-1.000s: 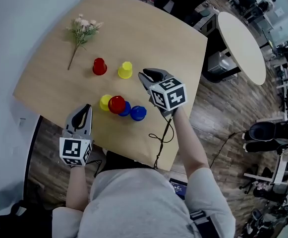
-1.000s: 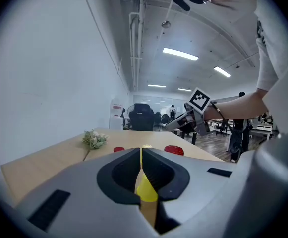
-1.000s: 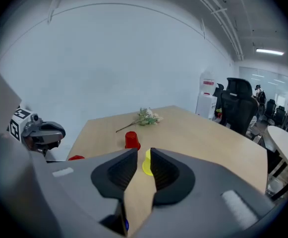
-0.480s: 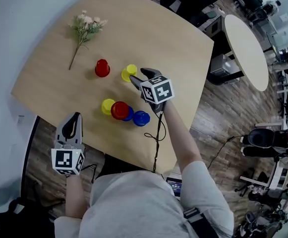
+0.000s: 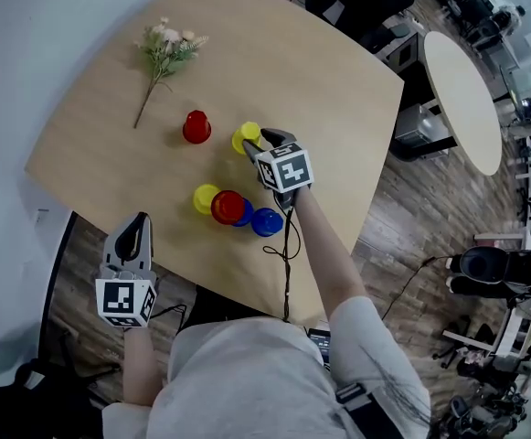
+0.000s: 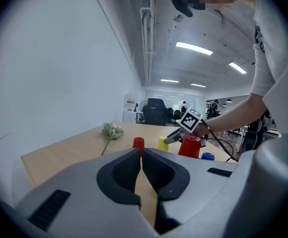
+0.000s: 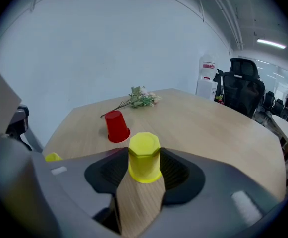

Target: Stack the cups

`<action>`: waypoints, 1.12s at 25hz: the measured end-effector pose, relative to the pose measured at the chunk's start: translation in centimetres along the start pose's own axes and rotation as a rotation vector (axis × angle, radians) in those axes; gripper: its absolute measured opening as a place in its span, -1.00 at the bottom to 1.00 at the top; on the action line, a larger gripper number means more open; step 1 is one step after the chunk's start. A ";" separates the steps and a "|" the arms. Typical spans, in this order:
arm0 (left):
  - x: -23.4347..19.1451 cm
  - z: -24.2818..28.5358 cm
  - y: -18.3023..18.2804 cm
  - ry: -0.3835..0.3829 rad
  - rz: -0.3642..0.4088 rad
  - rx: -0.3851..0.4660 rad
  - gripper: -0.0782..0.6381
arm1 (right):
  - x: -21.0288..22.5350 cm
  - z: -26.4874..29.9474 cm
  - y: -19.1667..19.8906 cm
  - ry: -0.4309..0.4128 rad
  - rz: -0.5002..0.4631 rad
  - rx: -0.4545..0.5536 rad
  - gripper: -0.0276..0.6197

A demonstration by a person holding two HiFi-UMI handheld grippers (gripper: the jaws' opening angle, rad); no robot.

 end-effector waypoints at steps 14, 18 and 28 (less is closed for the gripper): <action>3.3 1.7 -2.2 0.103 0.063 0.041 -0.73 | -0.6 -9.2 1.2 -0.035 0.056 0.182 -0.30; 4.8 2.2 -2.7 0.140 0.082 0.049 -0.73 | -0.9 -12.5 2.2 -0.034 0.074 0.218 -0.30; 8.8 2.8 -3.5 0.215 0.120 0.065 -0.73 | -2.7 -18.6 6.6 -0.053 0.124 0.235 -0.30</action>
Point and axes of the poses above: the fingertips, and each gripper's own axes: z forward along the fingers, x to its right, y out of its underside, the point moved 6 cm from there along -z, backward along the fingers, and after that the axes turned 11 degrees about -x, right-handed, at the moved point
